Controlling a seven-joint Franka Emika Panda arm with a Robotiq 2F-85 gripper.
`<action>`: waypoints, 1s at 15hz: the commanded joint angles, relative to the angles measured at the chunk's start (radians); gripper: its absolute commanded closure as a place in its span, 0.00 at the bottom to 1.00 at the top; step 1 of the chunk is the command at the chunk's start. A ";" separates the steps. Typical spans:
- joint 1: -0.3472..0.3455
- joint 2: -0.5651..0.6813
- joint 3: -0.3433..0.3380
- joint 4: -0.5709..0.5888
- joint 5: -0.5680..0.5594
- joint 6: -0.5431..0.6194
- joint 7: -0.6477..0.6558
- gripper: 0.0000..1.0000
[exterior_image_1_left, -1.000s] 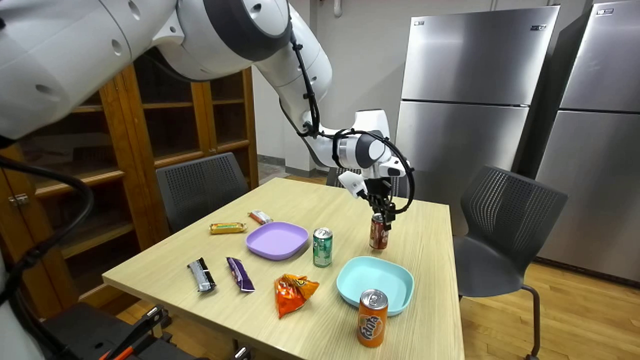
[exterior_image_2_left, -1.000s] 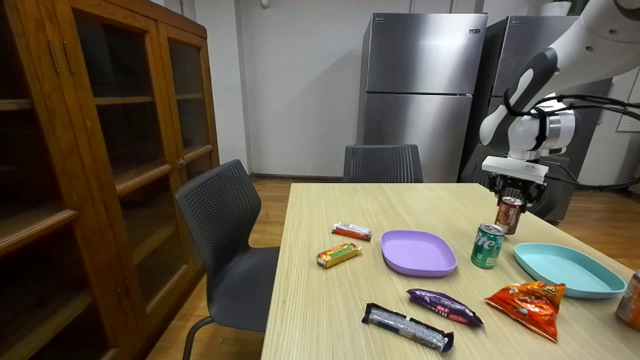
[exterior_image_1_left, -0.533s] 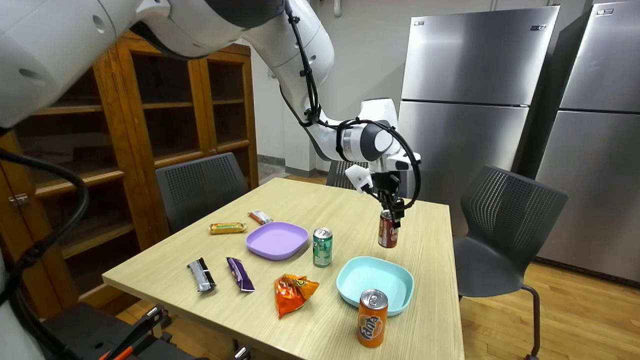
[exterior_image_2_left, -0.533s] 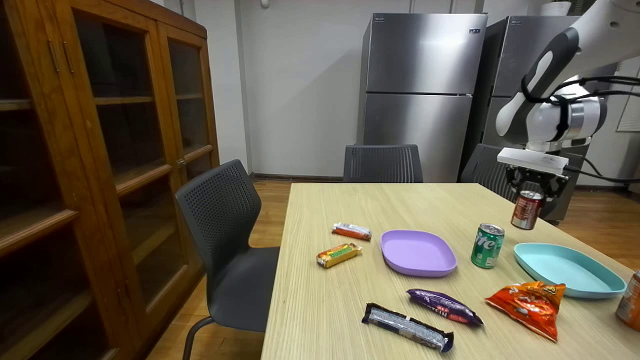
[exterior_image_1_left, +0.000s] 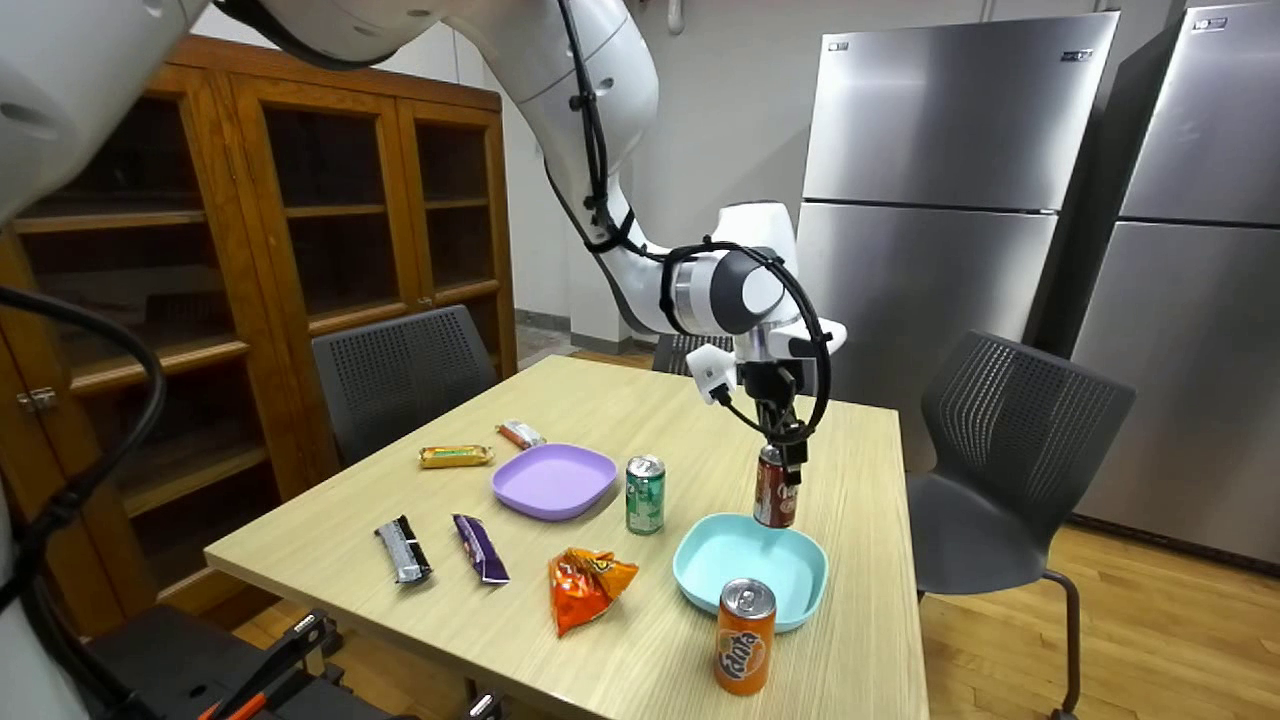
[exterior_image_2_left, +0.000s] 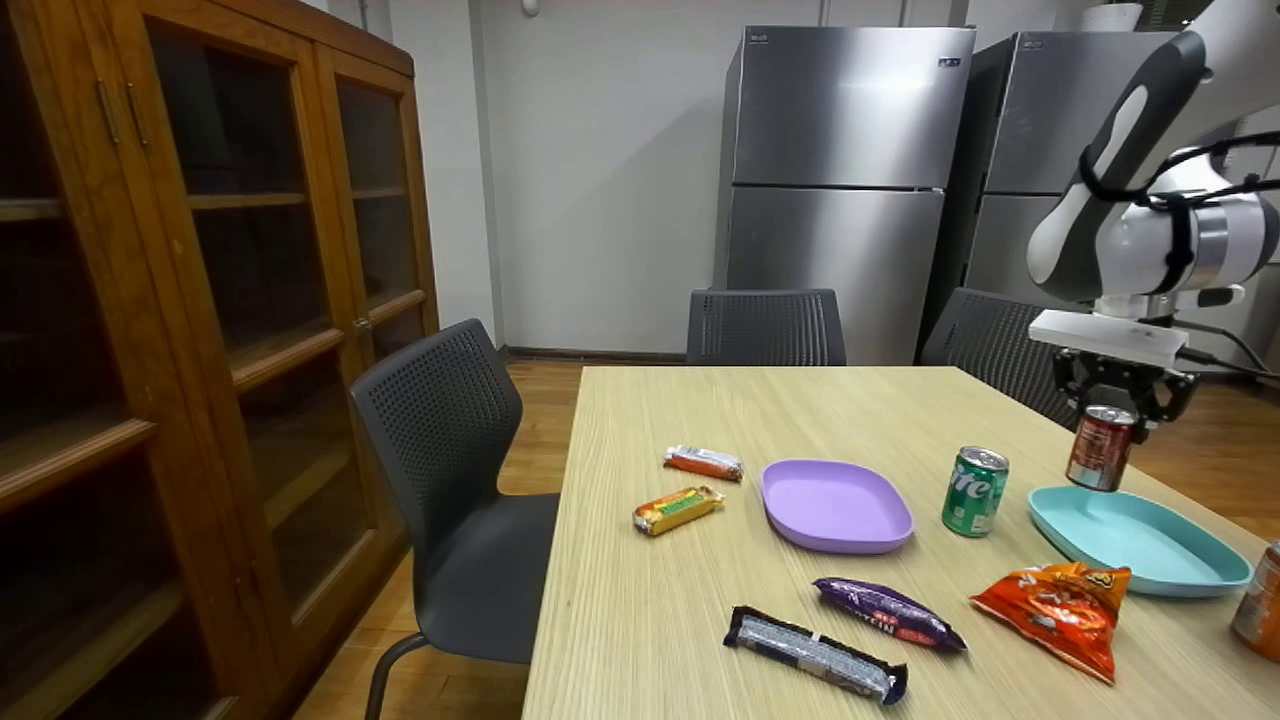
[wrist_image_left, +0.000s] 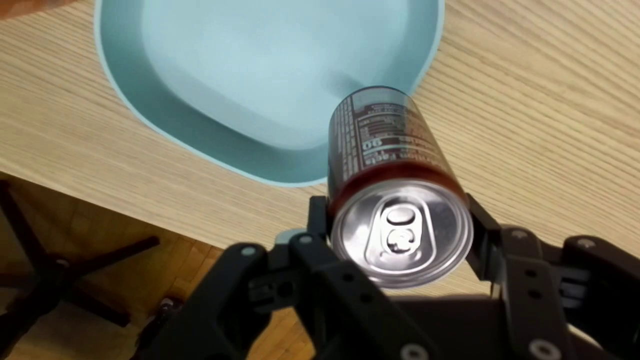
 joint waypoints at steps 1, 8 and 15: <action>0.028 -0.083 -0.036 -0.118 -0.023 0.027 0.049 0.62; 0.027 -0.093 -0.064 -0.160 -0.028 0.018 0.073 0.62; 0.014 -0.053 -0.053 -0.123 -0.019 0.006 0.081 0.62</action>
